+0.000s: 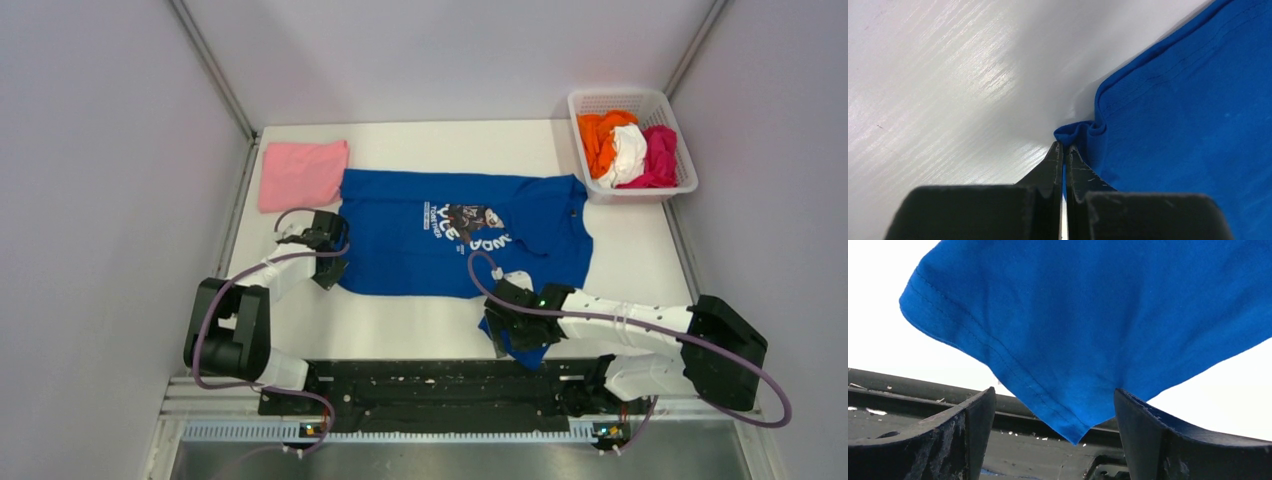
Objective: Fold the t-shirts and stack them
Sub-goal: Grab the side of the flattened tshirt closest away from the robot with both arms, then fold the other side of the tshirt into a rectangle
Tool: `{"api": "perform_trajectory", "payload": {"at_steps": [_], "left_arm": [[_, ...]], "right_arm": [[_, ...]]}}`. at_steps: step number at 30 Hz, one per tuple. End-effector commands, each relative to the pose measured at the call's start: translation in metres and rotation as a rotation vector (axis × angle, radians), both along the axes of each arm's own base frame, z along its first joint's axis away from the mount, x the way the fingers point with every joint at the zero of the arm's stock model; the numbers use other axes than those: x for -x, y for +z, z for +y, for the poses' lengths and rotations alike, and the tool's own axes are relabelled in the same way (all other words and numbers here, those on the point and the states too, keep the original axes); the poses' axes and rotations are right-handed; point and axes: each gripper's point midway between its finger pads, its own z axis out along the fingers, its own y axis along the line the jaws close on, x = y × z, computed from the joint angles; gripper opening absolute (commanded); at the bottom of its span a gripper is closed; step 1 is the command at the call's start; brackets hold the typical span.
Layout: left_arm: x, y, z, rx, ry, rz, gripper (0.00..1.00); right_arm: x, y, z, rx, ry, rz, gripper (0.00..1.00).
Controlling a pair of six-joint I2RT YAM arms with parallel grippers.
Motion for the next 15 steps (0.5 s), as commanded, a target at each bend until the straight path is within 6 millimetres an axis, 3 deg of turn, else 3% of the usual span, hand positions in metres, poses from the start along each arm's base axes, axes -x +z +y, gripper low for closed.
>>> {"api": "perform_trajectory", "payload": {"at_steps": [1, 6, 10, 15], "left_arm": [[0.010, -0.006, 0.006, -0.024, -0.016, 0.026, 0.00], [0.012, 0.002, 0.008, -0.034, -0.025, 0.016, 0.00], [0.017, 0.000, 0.005, -0.014, -0.041, 0.010, 0.00], [0.038, -0.002, 0.006, -0.007, -0.058, 0.031, 0.00]], "right_arm": [[-0.002, -0.009, -0.002, 0.011, -0.012, 0.009, 0.85], [-0.014, -0.017, 0.003, 0.028, -0.020, -0.008, 0.74], [-0.019, -0.012, -0.018, 0.126, -0.120, -0.040, 0.24], [0.006, -0.002, -0.034, 0.141, -0.149, 0.036, 0.03]]}}
